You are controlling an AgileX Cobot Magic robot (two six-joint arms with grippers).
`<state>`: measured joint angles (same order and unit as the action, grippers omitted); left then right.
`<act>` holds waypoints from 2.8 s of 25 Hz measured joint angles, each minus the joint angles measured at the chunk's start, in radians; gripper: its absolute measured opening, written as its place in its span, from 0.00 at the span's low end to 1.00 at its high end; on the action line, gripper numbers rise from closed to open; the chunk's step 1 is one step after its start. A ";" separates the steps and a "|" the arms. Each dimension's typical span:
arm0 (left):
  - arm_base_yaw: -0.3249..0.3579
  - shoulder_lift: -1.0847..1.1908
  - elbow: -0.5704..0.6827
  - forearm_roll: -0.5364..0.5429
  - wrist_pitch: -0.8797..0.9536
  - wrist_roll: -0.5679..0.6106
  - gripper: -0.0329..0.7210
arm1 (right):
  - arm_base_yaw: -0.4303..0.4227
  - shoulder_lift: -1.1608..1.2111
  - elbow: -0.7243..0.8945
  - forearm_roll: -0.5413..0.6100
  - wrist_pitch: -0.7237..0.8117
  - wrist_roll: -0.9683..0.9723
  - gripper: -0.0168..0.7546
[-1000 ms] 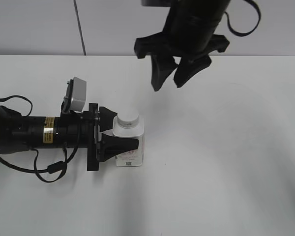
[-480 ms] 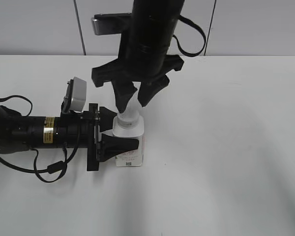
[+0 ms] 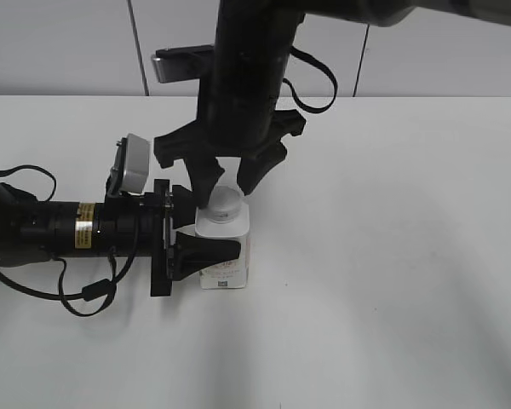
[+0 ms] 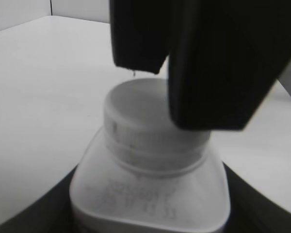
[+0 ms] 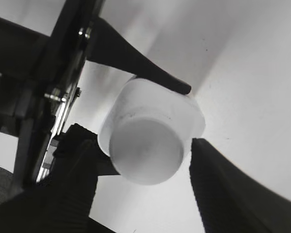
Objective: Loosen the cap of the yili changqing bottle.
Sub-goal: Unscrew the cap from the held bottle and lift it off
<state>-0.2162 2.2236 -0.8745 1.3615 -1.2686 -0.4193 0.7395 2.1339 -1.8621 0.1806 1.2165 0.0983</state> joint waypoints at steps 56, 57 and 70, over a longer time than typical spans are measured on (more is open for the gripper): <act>0.000 0.000 0.000 0.014 0.004 -0.007 0.61 | 0.002 0.031 -0.086 -0.012 0.010 -0.945 0.79; 0.000 0.000 0.000 0.014 0.004 -0.007 0.61 | 0.002 0.031 -0.096 -0.010 0.010 -0.913 0.79; 0.000 0.000 0.000 0.015 0.004 -0.007 0.60 | 0.002 -0.009 -0.109 -0.039 0.009 0.158 0.74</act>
<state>-0.2162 2.2236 -0.8745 1.3760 -1.2647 -0.4261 0.7414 2.1249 -1.9708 0.1417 1.2256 0.2562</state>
